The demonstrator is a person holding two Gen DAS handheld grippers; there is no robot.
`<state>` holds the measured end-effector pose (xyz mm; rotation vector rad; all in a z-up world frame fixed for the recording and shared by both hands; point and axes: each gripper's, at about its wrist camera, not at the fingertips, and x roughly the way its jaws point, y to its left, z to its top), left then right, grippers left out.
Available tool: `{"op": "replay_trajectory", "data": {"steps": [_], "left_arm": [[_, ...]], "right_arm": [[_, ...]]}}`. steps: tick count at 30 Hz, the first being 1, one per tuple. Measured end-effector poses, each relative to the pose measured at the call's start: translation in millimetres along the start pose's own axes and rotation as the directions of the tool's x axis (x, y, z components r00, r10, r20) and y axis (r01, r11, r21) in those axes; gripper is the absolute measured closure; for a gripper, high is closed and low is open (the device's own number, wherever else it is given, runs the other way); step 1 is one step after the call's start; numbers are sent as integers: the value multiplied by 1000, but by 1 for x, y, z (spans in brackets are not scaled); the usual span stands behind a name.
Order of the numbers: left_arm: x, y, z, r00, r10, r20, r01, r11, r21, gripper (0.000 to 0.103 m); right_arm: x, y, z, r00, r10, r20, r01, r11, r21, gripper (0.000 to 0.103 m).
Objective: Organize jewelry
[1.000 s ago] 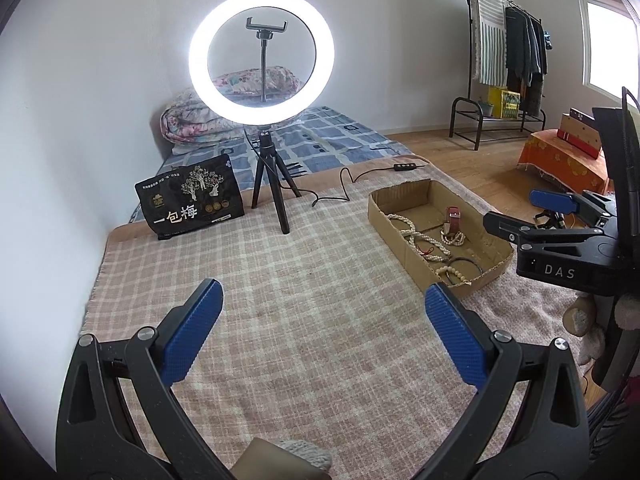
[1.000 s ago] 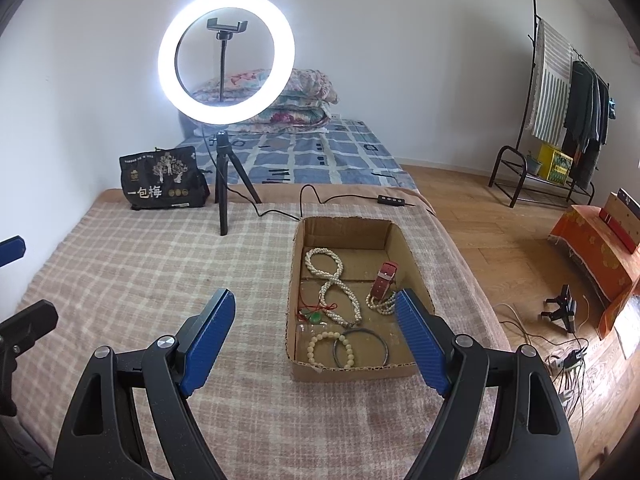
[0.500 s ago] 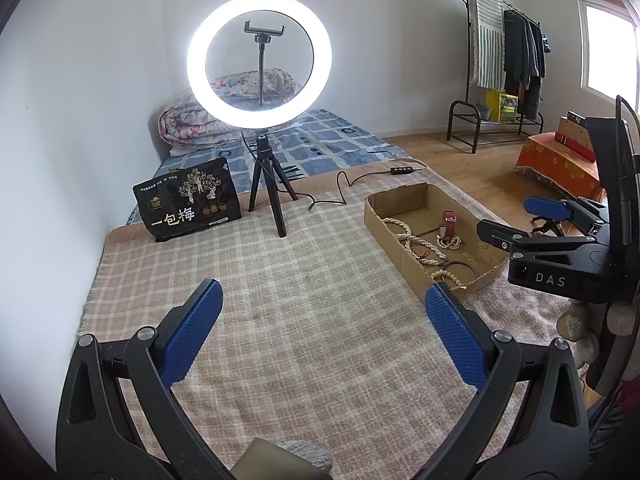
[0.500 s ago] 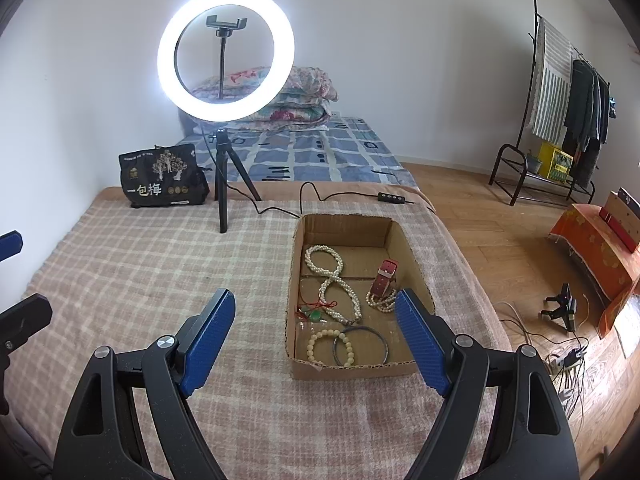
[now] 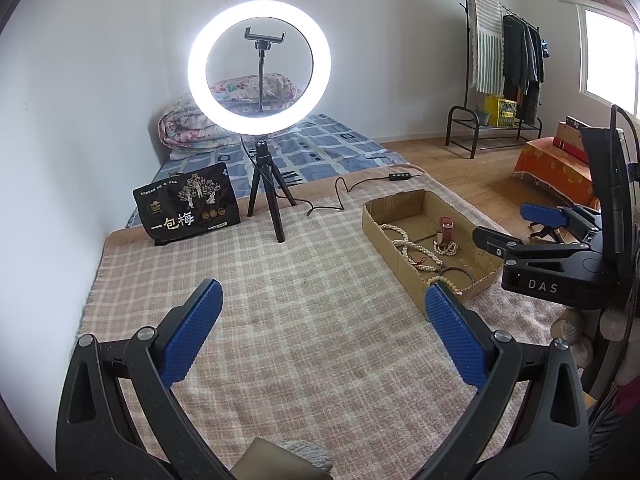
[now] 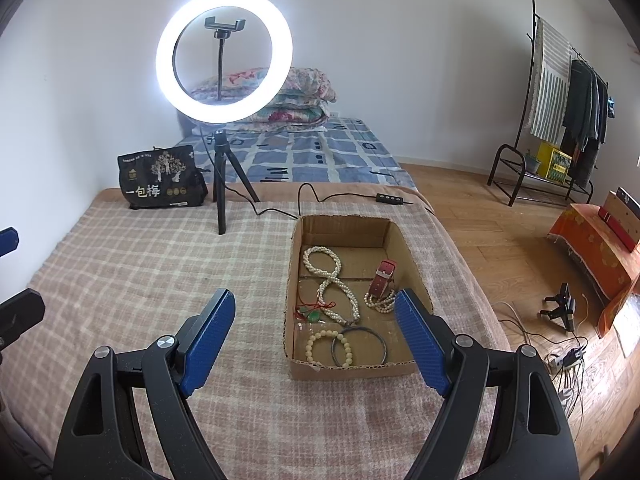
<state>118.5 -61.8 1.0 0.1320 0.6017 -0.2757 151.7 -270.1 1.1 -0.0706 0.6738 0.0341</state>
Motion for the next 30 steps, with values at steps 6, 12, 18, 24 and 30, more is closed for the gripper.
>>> {"op": "replay_trajectory", "data": {"steps": [6, 12, 18, 24, 30], "left_arm": [[0, 0, 0, 1000, -1, -1, 1, 1000, 2, 0], [-1, -1, 0, 1000, 0, -1, 0, 1000, -1, 0], [-1, -1, 2, 1000, -2, 1, 2, 1000, -2, 0], [-1, -1, 1, 1000, -1, 1, 1, 1000, 0, 0], [-1, -1, 2, 1000, -2, 1, 2, 1000, -1, 0]], "right_arm": [[0, 0, 0, 1000, 0, 0, 0, 1000, 1, 21], [0, -1, 1, 1000, -1, -2, 1, 1000, 1, 21], [-1, -1, 3, 1000, -1, -1, 1, 1000, 1, 21], [-2, -1, 3, 1000, -1, -1, 1, 1000, 1, 21], [-2, -1, 3, 1000, 0, -1, 0, 1000, 0, 21]]}}
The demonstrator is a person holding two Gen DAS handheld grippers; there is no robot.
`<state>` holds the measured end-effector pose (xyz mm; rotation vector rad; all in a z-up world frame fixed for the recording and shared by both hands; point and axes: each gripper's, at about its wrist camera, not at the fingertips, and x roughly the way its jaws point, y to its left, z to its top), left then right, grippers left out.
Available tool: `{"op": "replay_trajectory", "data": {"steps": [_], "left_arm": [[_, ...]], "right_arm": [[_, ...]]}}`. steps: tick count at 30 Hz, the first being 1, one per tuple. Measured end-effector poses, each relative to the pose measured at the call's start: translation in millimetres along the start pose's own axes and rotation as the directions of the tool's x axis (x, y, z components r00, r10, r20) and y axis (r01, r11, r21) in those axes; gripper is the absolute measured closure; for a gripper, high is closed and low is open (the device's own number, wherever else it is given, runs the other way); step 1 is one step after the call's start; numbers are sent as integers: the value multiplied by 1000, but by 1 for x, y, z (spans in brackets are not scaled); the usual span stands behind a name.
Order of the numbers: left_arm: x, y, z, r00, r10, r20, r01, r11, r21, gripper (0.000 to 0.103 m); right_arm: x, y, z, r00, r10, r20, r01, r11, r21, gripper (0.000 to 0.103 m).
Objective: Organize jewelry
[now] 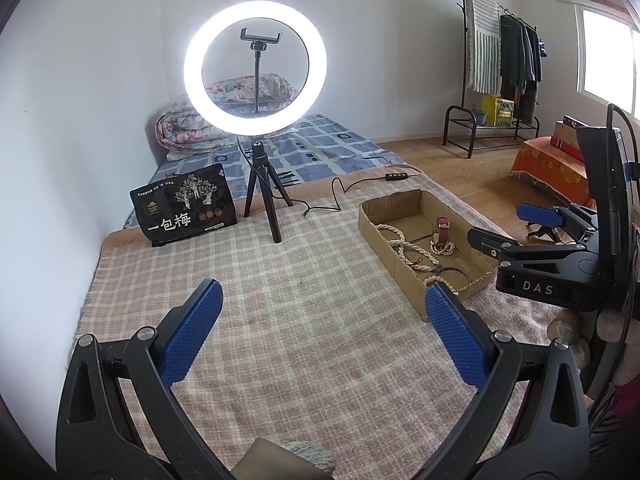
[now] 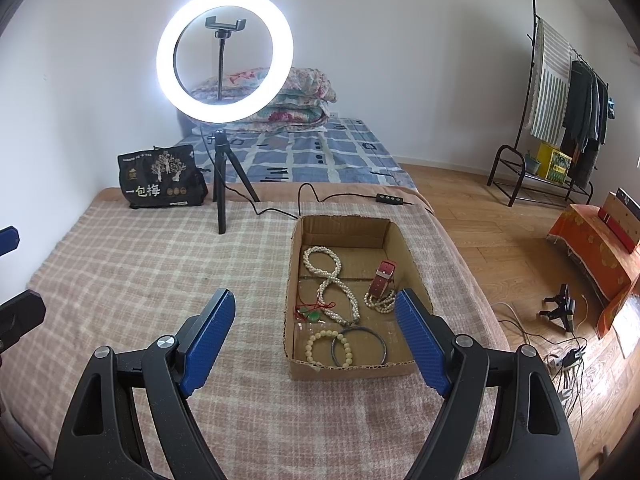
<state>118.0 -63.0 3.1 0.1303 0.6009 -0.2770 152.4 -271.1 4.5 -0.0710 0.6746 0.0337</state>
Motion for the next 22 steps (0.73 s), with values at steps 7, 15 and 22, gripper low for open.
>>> {"op": "replay_trajectory", "data": {"steps": [7, 15, 22], "left_arm": [[0, -2, 1, 1000, 7, 6, -7, 1000, 1, 0], [-1, -3, -1, 1000, 7, 13, -8, 1000, 2, 0], [-2, 2, -5, 999, 21, 35, -21, 1000, 1, 0]], "right_arm": [[1, 2, -2, 1000, 1, -4, -1, 1000, -7, 21], [2, 2, -3, 1000, 3, -10, -4, 1000, -13, 21], [3, 3, -3, 1000, 3, -13, -3, 1000, -16, 21]]}}
